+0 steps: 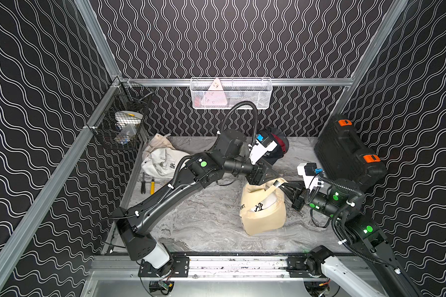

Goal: Open the adjustable buckle of the baseball cap
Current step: Open the adjustable buckle on the baseball cap.

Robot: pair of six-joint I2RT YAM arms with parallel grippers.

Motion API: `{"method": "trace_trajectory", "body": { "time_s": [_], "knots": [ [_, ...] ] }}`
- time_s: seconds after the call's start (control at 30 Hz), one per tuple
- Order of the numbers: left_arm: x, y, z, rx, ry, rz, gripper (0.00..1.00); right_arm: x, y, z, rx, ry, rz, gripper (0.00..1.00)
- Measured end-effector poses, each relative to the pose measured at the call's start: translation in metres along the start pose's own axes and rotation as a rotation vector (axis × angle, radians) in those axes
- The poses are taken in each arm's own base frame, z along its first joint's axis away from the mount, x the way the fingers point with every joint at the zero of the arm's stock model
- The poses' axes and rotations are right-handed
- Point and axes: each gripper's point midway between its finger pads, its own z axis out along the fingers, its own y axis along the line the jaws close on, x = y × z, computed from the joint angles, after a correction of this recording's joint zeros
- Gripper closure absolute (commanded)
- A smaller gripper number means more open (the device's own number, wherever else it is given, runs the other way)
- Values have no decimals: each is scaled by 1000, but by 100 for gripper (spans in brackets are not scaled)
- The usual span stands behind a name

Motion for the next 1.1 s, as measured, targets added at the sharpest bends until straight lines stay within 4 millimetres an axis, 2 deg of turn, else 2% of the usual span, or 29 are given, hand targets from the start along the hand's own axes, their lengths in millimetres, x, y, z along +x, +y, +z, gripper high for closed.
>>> {"method": "trace_trajectory", "body": {
  "time_s": [0.1,0.27,0.5,0.73,0.83,1.1],
  "knots": [
    [3,-6,5,24,32,7,50,2,2,1,-10,8,1,96],
    [9,-12,12,51,75,15,62,3,3,3,-14,14,1,96],
    [16,-26,19,100,116,31,67,3,4,3,-17,18,-3,96],
    [18,-28,25,93,144,43,65,3,4,0,-6,21,-2,96],
    [17,-27,26,82,147,49,58,3,4,-1,-3,23,-4,96],
    [19,-16,30,26,171,54,49,3,4,-2,2,28,-1,96]
  ]
}}
